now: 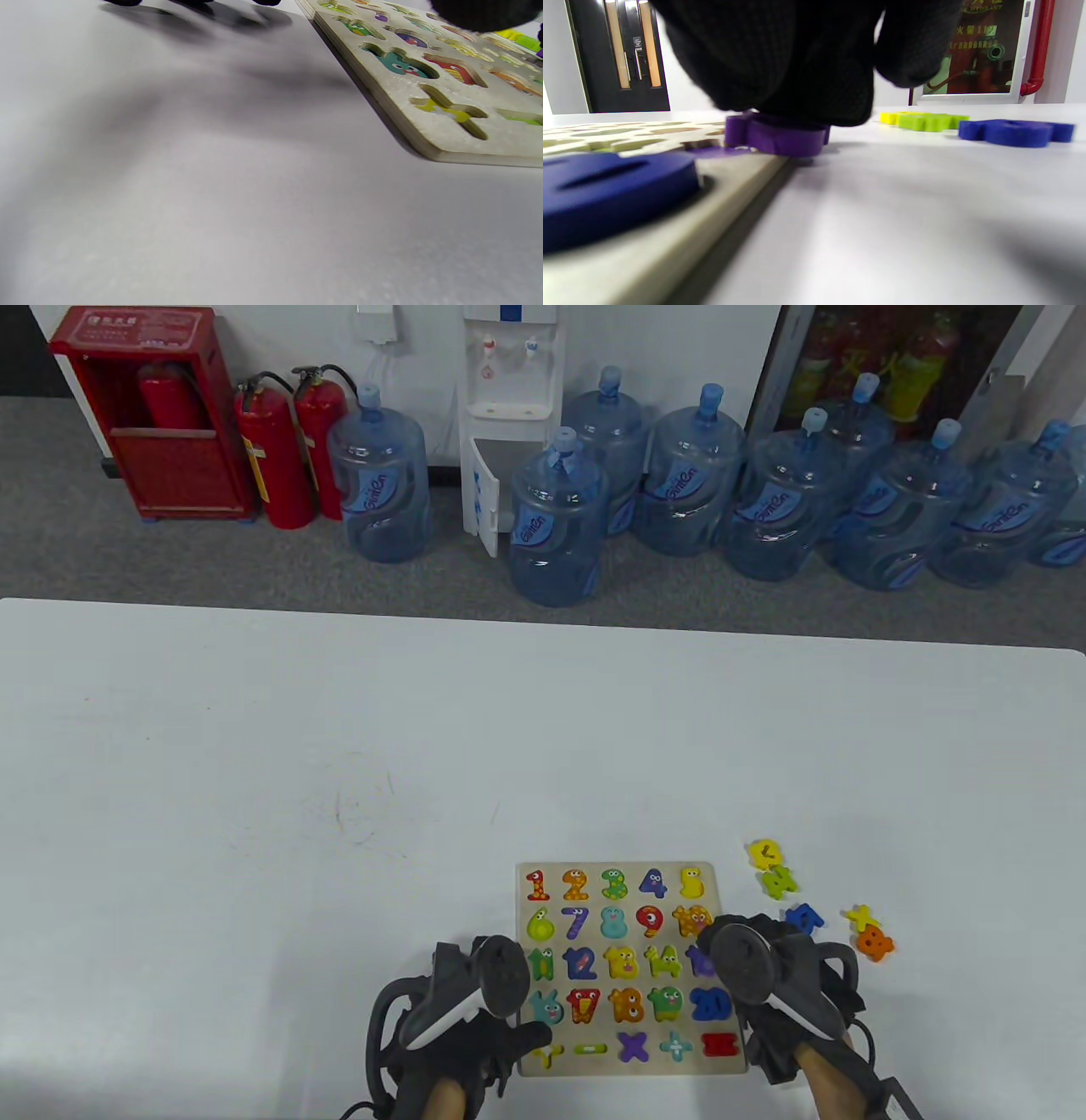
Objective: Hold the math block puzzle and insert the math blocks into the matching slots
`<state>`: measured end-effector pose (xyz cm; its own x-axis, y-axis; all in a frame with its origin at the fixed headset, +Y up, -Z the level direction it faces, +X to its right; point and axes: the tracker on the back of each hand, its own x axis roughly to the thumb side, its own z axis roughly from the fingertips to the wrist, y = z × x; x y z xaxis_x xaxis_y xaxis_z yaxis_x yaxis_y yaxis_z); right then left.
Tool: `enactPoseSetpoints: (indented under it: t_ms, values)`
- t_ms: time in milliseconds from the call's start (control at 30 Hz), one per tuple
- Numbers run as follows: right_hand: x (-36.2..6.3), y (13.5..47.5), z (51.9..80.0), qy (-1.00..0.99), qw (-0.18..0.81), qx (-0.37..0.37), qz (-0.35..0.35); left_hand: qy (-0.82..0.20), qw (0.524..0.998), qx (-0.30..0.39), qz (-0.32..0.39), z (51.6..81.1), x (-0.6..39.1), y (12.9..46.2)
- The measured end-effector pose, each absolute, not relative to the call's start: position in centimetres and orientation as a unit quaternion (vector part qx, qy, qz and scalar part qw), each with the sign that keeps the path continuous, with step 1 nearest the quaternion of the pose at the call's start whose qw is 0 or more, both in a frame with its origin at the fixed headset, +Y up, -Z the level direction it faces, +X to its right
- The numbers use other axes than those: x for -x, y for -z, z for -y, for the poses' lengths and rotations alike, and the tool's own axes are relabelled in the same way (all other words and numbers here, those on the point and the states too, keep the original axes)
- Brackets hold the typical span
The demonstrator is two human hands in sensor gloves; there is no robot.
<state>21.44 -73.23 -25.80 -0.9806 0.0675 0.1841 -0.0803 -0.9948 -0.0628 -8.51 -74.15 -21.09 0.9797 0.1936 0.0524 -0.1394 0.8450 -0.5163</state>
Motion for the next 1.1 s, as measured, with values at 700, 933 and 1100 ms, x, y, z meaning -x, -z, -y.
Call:
enactPoseSetpoints:
  t_ms: [700, 933, 1100]
  values:
    - [-19.3, 24.9, 73.2, -0.988, 0.019, -0.154, 0.027, -0.089, 0.958, 0.268, 0.051, 74.2, 8.5, 21.1]
    - [-19.2, 25.0, 72.9, -0.988, 0.008, -0.142, 0.053, -0.089, 0.958, 0.269, 0.052, 74.2, 8.5, 21.1]
    - [-20.2, 25.3, 73.2, -0.992, -0.014, -0.115, 0.044, -0.09, 0.957, 0.269, 0.052, 74.2, 8.5, 21.1]
